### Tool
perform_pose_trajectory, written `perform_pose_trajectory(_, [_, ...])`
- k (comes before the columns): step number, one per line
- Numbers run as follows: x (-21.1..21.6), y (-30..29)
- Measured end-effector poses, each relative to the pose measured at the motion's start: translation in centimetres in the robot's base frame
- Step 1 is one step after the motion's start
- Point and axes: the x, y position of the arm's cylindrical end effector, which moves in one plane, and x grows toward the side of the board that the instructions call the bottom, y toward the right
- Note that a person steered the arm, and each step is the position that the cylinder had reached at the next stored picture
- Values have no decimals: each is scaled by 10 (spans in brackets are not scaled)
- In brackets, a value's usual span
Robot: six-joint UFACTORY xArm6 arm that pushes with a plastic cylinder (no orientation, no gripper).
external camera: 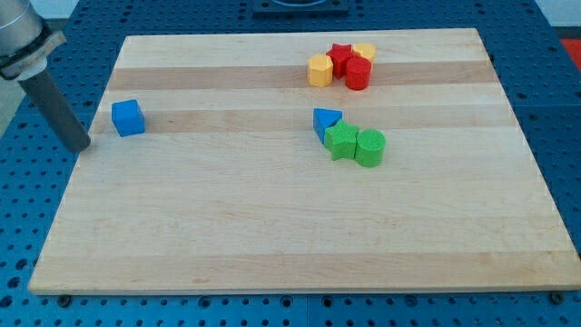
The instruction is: Push the blue cube into the blue triangle
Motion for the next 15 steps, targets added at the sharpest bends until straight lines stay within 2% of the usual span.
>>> perform_pose_trajectory(2, [-33,6])
perform_pose_trajectory(7, [-38,179])
perform_pose_trajectory(8, [-50,206])
perform_pose_trajectory(12, [-47,295])
perform_pose_trajectory(15, [-46,306])
